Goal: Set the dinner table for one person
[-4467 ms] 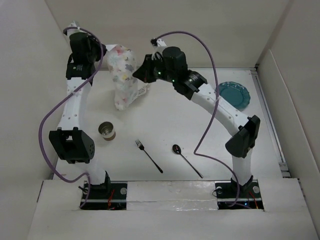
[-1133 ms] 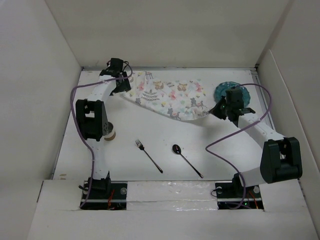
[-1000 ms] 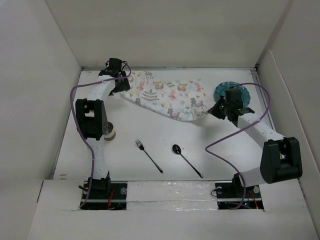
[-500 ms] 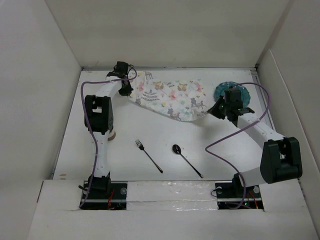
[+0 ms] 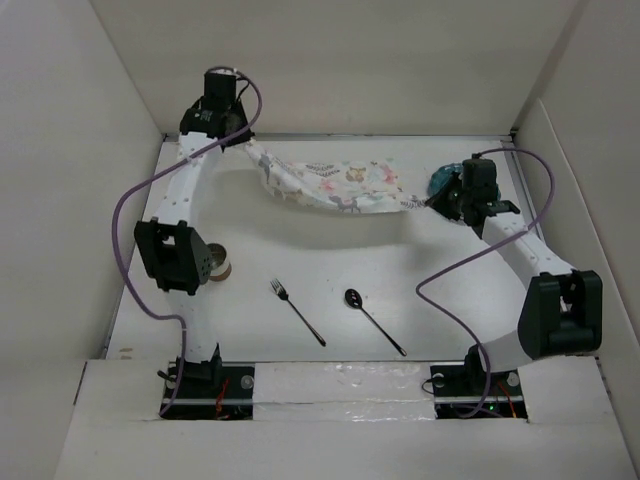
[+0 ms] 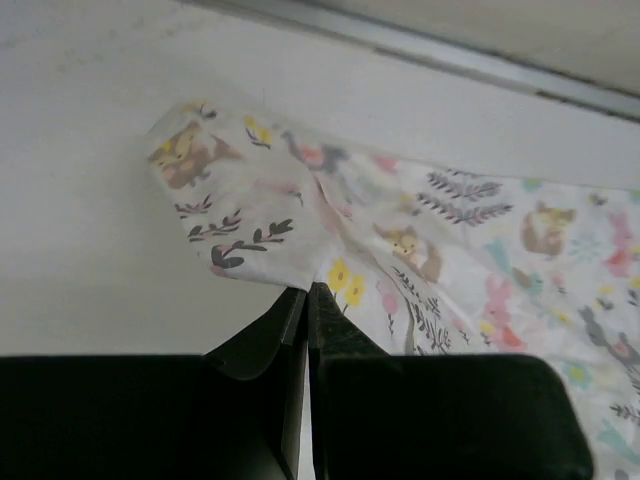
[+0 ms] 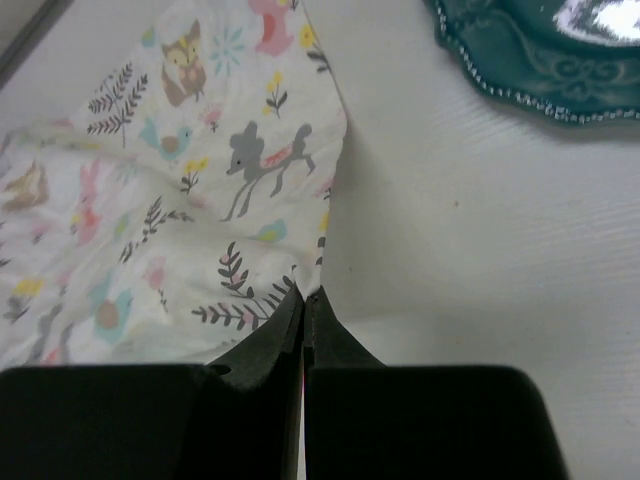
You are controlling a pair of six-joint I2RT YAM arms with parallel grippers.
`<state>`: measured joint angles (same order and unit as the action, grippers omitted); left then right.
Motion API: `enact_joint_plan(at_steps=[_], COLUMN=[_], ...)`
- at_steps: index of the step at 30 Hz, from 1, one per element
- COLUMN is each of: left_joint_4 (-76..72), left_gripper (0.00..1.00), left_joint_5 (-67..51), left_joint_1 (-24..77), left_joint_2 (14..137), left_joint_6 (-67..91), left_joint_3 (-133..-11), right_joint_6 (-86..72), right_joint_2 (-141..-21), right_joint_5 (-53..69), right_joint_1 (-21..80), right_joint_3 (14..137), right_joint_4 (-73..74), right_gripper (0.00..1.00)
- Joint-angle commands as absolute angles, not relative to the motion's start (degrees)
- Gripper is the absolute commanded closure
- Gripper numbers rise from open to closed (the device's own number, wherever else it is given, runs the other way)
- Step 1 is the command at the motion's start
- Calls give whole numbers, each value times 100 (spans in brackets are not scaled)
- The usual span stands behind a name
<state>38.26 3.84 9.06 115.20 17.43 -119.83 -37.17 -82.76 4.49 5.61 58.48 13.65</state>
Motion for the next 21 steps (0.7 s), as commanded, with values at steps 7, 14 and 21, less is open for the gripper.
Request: enact_joint_plan(at_steps=[7, 14, 21], left_joint_4=[4717, 4598, 3718], left_gripper=[59, 31, 60], left_joint_5=[228, 35, 53], left_joint_1=[729, 729, 729], left_joint_2=[12841, 13149, 11428], left_joint_6=[1371, 1476, 1467], left_joint_3=[-13615, -13387, -11060], right_joint_6=[-3823, -3788, -3700], right_joint_2=[-9167, -9220, -9088], right_joint_5=[387, 229, 44], right_joint_1=[510, 510, 457], right_joint_3=[6917, 7040, 6979], right_joint_4=[1301, 1502, 1521], right_gripper=[100, 100, 100])
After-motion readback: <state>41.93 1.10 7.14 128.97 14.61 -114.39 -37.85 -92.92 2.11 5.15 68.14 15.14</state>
